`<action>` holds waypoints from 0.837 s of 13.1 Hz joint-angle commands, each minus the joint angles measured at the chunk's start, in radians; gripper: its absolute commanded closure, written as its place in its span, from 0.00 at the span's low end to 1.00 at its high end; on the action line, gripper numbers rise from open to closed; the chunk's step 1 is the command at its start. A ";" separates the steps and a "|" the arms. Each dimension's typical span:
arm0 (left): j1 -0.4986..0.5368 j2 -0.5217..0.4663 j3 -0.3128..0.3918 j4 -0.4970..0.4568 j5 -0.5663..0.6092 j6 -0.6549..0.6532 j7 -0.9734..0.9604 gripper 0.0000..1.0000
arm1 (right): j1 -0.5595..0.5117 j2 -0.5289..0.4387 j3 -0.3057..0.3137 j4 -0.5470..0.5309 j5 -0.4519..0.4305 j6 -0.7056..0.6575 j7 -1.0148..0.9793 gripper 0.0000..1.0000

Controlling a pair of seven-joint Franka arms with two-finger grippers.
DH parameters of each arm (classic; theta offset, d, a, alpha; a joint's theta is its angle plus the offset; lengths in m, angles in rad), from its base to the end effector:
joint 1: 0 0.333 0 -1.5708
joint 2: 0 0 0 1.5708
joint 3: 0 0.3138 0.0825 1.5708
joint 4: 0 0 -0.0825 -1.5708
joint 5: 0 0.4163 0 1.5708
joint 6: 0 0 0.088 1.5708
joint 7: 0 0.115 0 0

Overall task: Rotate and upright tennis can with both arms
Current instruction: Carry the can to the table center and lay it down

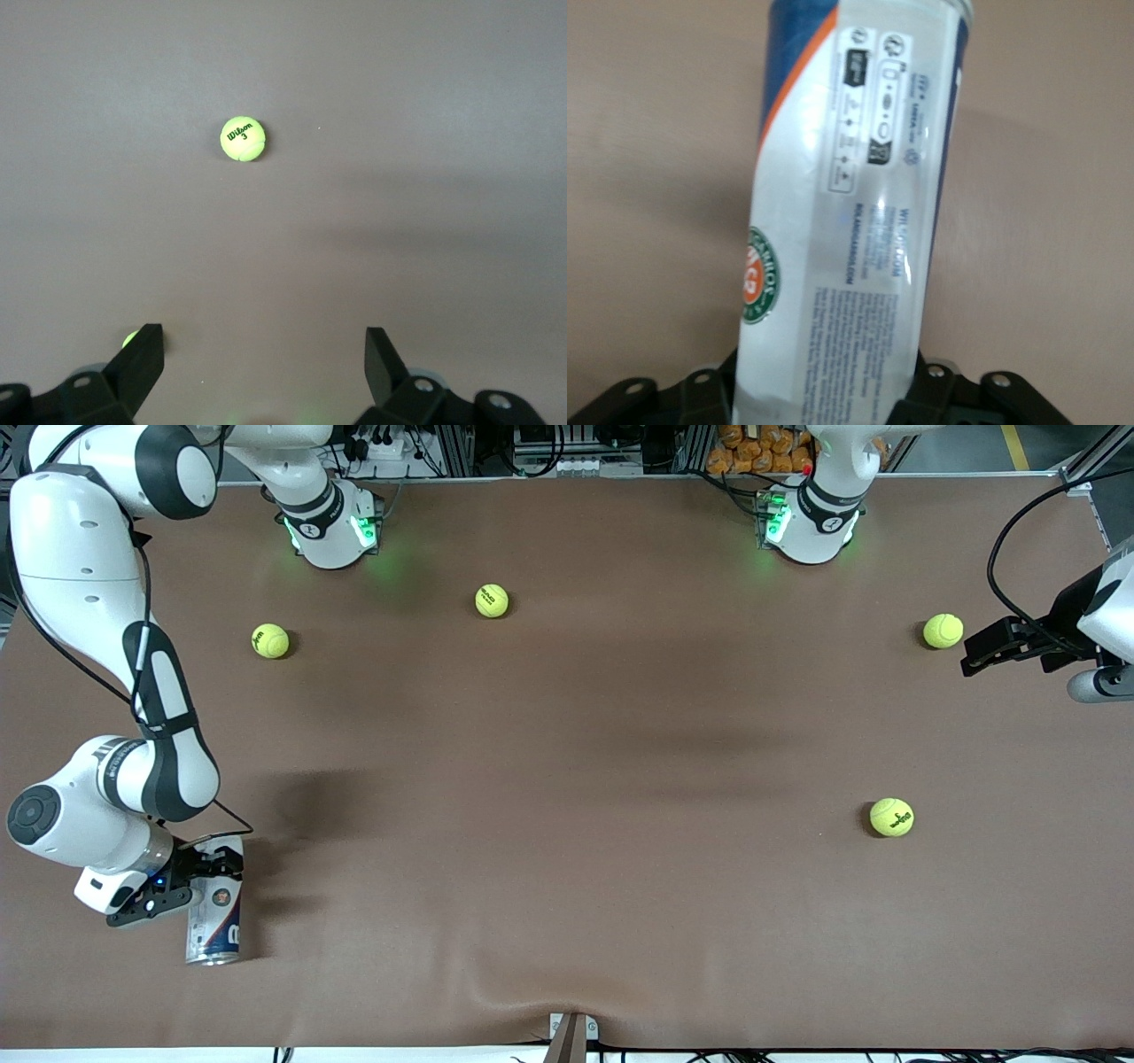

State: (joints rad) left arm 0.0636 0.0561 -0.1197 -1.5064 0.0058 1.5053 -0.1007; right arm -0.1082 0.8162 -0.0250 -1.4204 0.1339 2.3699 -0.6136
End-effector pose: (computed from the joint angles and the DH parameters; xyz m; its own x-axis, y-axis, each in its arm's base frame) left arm 0.5959 -0.0308 0.6080 0.9974 0.0449 -0.0566 0.0447 -0.9990 -0.0048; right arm 0.7601 -0.0960 0.1935 0.9098 0.3846 0.1561 0.3889 -0.9213 0.0036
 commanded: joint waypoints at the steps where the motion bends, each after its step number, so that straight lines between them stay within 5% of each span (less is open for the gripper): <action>1: 0.005 0.001 -0.005 0.003 0.002 0.007 0.016 0.00 | 0.059 -0.035 0.004 0.012 -0.005 -0.015 -0.148 0.54; 6: 0.008 0.001 -0.005 0.002 0.002 0.007 0.015 0.00 | 0.235 -0.098 0.011 0.006 -0.002 -0.015 -0.363 0.40; 11: 0.010 0.001 -0.003 -0.003 0.002 0.007 0.016 0.00 | 0.428 -0.098 0.013 0.003 0.001 -0.014 -0.474 0.40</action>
State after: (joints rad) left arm 0.0643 0.0562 -0.1189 -1.5072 0.0058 1.5066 -0.1007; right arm 0.2661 0.7358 -0.0065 -1.3979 0.1334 2.3544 -1.0301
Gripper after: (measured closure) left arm 0.000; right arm 0.396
